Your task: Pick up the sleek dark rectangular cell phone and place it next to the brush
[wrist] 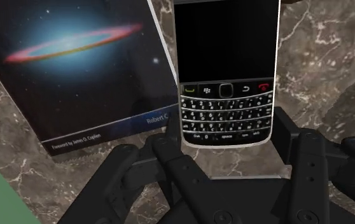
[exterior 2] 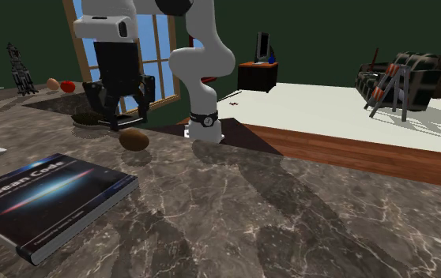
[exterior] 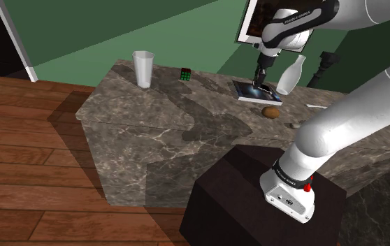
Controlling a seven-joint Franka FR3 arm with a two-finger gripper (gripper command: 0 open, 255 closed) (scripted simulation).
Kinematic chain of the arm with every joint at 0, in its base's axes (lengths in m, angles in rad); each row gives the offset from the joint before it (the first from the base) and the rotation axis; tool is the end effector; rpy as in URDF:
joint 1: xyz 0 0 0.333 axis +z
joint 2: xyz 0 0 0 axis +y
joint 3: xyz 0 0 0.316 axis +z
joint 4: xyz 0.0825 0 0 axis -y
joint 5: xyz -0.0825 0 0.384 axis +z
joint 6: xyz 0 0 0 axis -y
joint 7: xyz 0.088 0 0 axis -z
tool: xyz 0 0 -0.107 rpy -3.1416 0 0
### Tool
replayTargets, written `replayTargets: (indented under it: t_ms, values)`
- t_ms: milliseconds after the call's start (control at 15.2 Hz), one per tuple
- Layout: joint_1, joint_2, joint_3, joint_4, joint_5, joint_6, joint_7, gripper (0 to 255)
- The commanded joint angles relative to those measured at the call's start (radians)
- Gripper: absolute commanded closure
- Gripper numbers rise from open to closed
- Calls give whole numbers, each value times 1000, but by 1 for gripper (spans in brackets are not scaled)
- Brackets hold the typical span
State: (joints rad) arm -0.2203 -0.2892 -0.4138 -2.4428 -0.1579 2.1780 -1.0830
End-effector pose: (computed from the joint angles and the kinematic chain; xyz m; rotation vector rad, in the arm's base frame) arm 0.3566 -0.2708 0.4010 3.0078 0.8552 -0.0110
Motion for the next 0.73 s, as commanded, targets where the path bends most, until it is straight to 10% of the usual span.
replayTargets:
  t_ms: [0,660]
  values:
    - [-27,-15,-34,-10,-18,-1,-49,255]
    - [-130,3,-215,34,-59,-3,-309,255]
